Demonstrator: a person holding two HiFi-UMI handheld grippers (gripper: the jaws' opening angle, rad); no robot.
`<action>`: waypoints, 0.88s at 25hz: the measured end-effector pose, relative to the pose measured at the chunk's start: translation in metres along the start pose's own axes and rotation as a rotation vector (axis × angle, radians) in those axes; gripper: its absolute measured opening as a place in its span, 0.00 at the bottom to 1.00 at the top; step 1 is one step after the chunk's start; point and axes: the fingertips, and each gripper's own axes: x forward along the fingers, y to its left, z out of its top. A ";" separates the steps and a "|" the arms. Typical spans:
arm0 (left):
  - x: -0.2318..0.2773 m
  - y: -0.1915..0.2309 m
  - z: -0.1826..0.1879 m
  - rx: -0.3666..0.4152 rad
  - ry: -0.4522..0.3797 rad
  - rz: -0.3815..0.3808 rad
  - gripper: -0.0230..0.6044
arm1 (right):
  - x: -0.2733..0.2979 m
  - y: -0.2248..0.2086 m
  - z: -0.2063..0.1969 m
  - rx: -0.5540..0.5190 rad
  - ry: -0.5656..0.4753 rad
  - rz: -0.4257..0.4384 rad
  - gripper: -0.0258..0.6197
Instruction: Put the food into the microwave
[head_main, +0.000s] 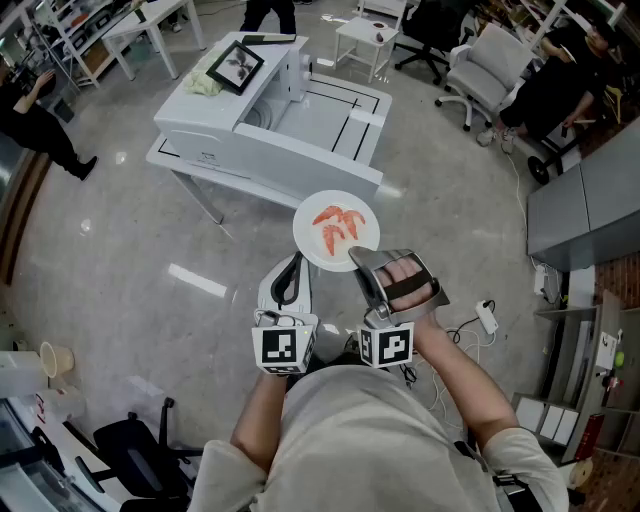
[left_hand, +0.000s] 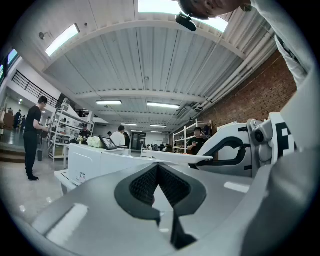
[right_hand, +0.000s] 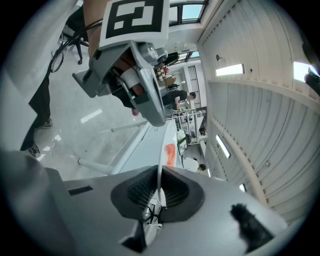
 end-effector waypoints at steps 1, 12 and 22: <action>0.000 -0.001 0.000 0.000 0.003 0.000 0.05 | -0.001 0.000 0.000 0.000 0.001 0.002 0.08; -0.004 -0.003 -0.001 0.001 0.016 0.003 0.05 | -0.008 0.002 0.002 0.001 -0.002 -0.002 0.08; -0.003 -0.003 -0.005 0.002 0.029 0.002 0.05 | -0.008 0.000 -0.004 0.009 0.012 -0.016 0.08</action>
